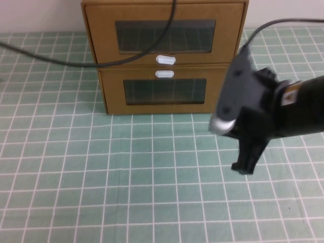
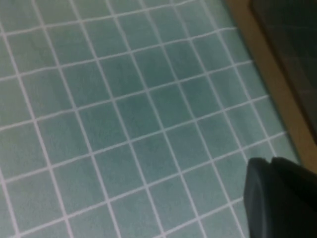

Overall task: Open the shoe box
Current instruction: 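Pull the top drawer of the cardboard box fully open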

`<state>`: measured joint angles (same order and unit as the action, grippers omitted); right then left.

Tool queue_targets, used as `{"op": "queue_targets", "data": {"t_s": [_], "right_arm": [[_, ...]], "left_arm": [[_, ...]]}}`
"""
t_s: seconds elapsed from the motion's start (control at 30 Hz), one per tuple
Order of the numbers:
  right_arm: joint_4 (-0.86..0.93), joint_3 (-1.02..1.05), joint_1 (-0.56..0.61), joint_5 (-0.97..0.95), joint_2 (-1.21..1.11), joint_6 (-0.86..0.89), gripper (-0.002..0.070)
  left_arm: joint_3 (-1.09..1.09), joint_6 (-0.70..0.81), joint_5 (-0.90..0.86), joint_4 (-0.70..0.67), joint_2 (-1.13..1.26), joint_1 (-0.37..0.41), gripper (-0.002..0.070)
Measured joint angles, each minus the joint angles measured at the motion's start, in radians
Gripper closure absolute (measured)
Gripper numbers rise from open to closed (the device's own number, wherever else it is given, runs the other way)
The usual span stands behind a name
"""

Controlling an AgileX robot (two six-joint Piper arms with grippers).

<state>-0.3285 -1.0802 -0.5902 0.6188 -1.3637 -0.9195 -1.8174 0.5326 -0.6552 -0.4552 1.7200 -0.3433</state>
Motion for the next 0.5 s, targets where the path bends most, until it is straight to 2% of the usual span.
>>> {"op": "queue_targets", "data": {"t_s": [0.13,0.2,0.33,0.5], "right_arm": [[0.118,-0.055,-0.031,0.062,-0.105,-0.011,0.0689],[0.241,-0.107,-0.033,0.123,-0.165,0.065,0.0689],[0.547,-0.200,-0.035,0.157,-0.242,0.298,0.0689],[1.038,-0.201,-0.061,-0.072,-0.253,0.733,0.0689]], "left_arm": [[-0.182,0.024,-0.148,-0.009,0.167,-0.004,0.0680],[-0.252,0.024,-0.187,-0.039,0.236,-0.004,0.0680],[-0.310,0.006,-0.211,-0.066,0.275,-0.004,0.0680],[-0.312,-0.007,-0.213,-0.096,0.281,0.000,0.0680]]}}
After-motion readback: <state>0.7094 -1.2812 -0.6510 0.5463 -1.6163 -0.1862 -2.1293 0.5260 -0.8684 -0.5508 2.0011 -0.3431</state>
